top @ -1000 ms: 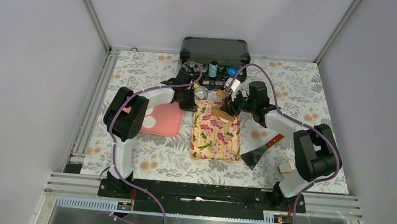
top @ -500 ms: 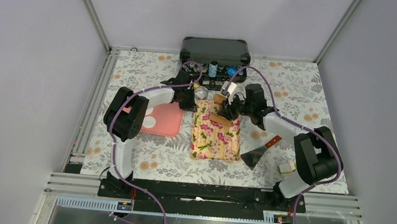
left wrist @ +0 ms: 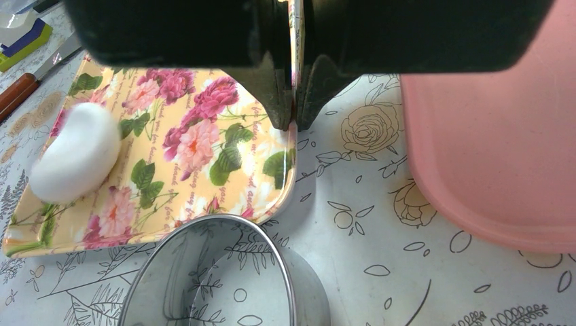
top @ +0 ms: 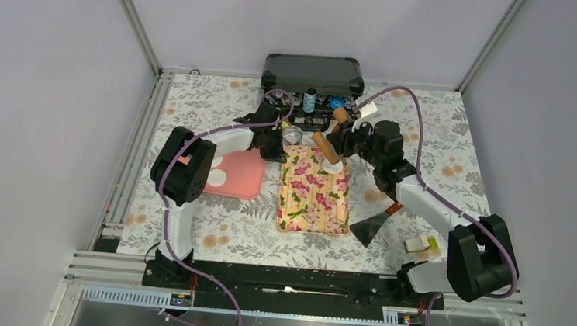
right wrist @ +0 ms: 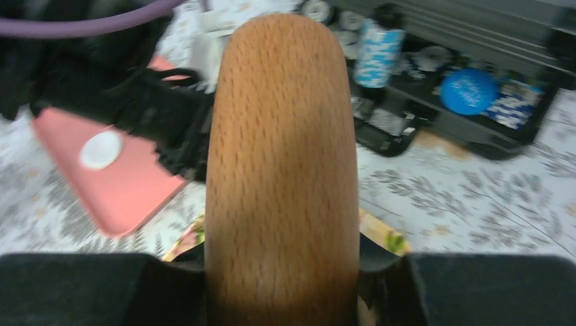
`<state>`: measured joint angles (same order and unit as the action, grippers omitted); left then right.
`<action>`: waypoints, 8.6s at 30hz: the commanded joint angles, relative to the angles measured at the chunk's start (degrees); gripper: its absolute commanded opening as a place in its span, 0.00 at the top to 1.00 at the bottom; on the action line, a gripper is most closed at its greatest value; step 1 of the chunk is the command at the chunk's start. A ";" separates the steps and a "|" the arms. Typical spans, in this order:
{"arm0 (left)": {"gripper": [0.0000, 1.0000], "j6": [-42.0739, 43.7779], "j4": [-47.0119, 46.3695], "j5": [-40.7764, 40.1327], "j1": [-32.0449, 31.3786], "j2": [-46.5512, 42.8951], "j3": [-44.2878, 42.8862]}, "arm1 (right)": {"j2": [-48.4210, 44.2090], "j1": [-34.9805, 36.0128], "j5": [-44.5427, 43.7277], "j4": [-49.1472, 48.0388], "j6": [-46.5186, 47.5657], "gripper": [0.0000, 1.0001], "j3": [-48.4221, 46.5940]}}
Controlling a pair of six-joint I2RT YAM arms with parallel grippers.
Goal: Roll out the dumpling wrappers from the dough
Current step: Flatten out the dough on the work surface.
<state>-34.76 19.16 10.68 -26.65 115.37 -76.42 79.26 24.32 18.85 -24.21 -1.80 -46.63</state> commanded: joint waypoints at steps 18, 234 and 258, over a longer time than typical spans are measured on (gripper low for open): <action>1.00 0.91 3.88 -0.81 -0.24 1.67 0.73 | 8.41 1.44 -23.41 5.18 -8.92 1.00 0.04; 1.00 6.78 6.08 4.81 0.11 -0.58 -0.80 | 3.50 4.87 3.91 -6.01 -8.83 1.00 7.20; 1.00 6.27 5.47 5.01 0.11 -0.92 -0.39 | -1.99 2.70 -26.59 27.84 1.51 1.00 -6.16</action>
<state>-28.05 22.96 15.64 -26.17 115.57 -77.52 79.20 26.50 -3.97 -2.04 -1.98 -50.30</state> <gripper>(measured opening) 0.032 0.338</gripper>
